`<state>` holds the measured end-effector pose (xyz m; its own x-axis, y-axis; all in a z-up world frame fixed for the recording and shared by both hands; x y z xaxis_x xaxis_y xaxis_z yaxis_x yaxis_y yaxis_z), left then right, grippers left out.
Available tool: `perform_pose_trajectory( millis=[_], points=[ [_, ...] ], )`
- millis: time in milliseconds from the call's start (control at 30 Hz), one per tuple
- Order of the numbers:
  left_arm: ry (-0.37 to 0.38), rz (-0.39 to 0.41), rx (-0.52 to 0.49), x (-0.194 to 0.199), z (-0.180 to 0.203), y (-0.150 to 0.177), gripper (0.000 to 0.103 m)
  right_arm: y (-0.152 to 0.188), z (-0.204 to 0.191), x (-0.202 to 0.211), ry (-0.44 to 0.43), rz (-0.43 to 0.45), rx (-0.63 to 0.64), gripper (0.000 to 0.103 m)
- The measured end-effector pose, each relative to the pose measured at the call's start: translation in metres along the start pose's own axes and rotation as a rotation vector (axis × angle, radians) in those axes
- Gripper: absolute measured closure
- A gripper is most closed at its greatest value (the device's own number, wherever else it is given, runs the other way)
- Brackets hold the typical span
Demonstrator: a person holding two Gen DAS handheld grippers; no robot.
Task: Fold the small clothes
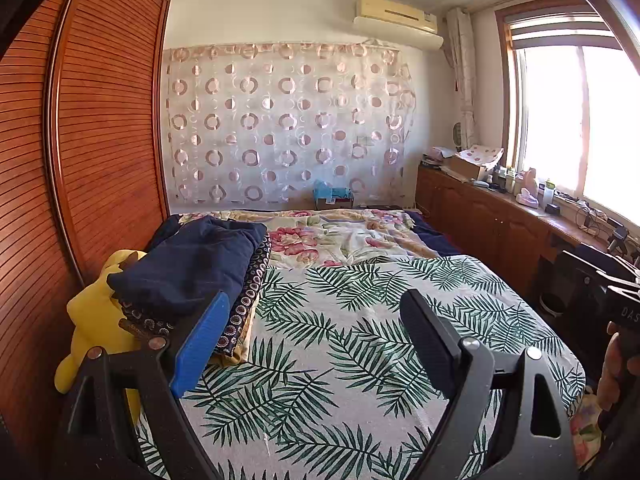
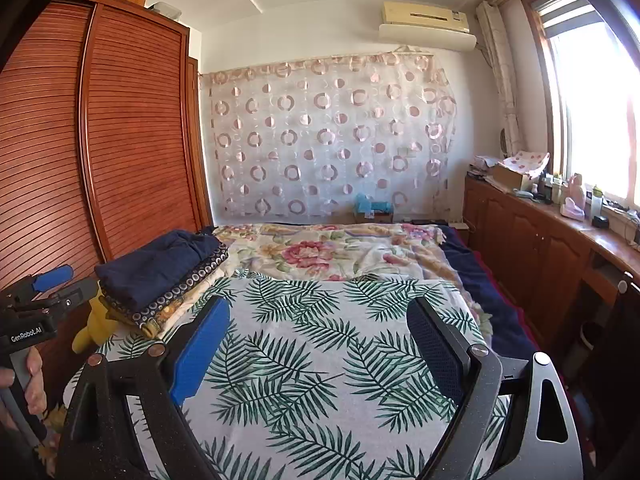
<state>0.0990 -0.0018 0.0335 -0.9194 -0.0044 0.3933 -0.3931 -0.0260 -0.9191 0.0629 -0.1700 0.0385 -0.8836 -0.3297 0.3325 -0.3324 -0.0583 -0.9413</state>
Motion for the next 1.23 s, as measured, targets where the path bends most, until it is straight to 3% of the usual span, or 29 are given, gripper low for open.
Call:
perform_pose_trajectory(
  millis=[1233],
  points=[
    [0.005,0.013,-0.006,0.005,0.01,-0.008,0.015,0.0,0.016,0.006,-0.008,0.006,0.004,0.012]
  ],
)
Point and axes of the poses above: each gripper's, at about its wrist camera, not at the fingertips, and x roughly against the way its jaws point, z to its right, y to its underside, the point moved 6 cm from there along -x, roughly the way its jaws point, and after that the axes turned 2 degrees about -y, right-handed, at the moved point
